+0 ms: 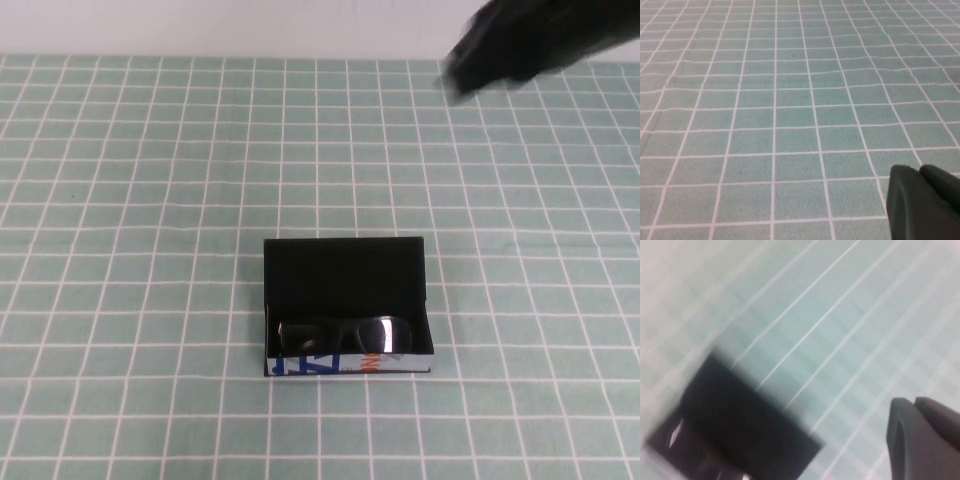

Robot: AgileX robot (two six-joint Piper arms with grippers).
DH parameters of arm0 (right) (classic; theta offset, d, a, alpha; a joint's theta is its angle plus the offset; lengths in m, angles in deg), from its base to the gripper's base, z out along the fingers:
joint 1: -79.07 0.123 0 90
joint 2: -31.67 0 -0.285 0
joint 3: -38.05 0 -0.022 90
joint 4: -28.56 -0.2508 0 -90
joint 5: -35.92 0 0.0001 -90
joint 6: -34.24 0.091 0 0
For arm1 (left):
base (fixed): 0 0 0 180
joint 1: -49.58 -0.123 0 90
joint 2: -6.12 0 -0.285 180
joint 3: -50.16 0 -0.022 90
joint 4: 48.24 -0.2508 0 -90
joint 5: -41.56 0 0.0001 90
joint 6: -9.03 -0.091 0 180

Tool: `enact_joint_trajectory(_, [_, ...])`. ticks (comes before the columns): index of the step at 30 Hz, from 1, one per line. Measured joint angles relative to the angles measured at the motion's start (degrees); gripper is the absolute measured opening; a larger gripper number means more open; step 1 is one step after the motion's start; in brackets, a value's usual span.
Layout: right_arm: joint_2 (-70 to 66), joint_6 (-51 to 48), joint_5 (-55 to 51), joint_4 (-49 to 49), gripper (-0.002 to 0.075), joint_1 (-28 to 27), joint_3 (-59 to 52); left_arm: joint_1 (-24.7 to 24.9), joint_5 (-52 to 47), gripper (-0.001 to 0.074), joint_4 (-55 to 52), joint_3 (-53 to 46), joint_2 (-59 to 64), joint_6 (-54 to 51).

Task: Return glasses to glasses case
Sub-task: Close the glasses case

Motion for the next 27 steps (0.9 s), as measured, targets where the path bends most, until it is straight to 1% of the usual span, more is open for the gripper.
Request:
enact_joint_trajectory(2, [4.38,2.33,1.66,0.51,-0.0011,-1.54,-1.03,0.00,0.00,-0.0002,0.00,0.00,0.00,0.00])
enact_joint_trajectory(5, [9.97,4.29,2.32,1.17,-0.0011,-2.45,-2.78,0.00,0.00,-0.0002,0.00,0.00,0.00,0.00])
enact_joint_trajectory(11, [16.40,10.95,2.59,6.84,-0.0011,-2.54,-7.06,0.00,0.00,-0.0002,0.00,0.00,0.00,0.00])
enact_joint_trajectory(14, [19.44,14.08,5.64,9.84,-0.0011,-2.54,-9.22,0.00,0.00,-0.0002,0.00,0.00,0.00,0.00])
enact_joint_trajectory(18, [23.02,17.66,10.57,11.09,-0.0011,-2.54,-12.20,0.00,0.00,-0.0002,0.00,0.00,0.00,0.00])
enact_joint_trajectory(27, [23.54,18.06,12.52,11.47,-0.0011,-2.54,-17.53,0.00,0.00,-0.0002,-1.80,0.00,0.00,0.00])
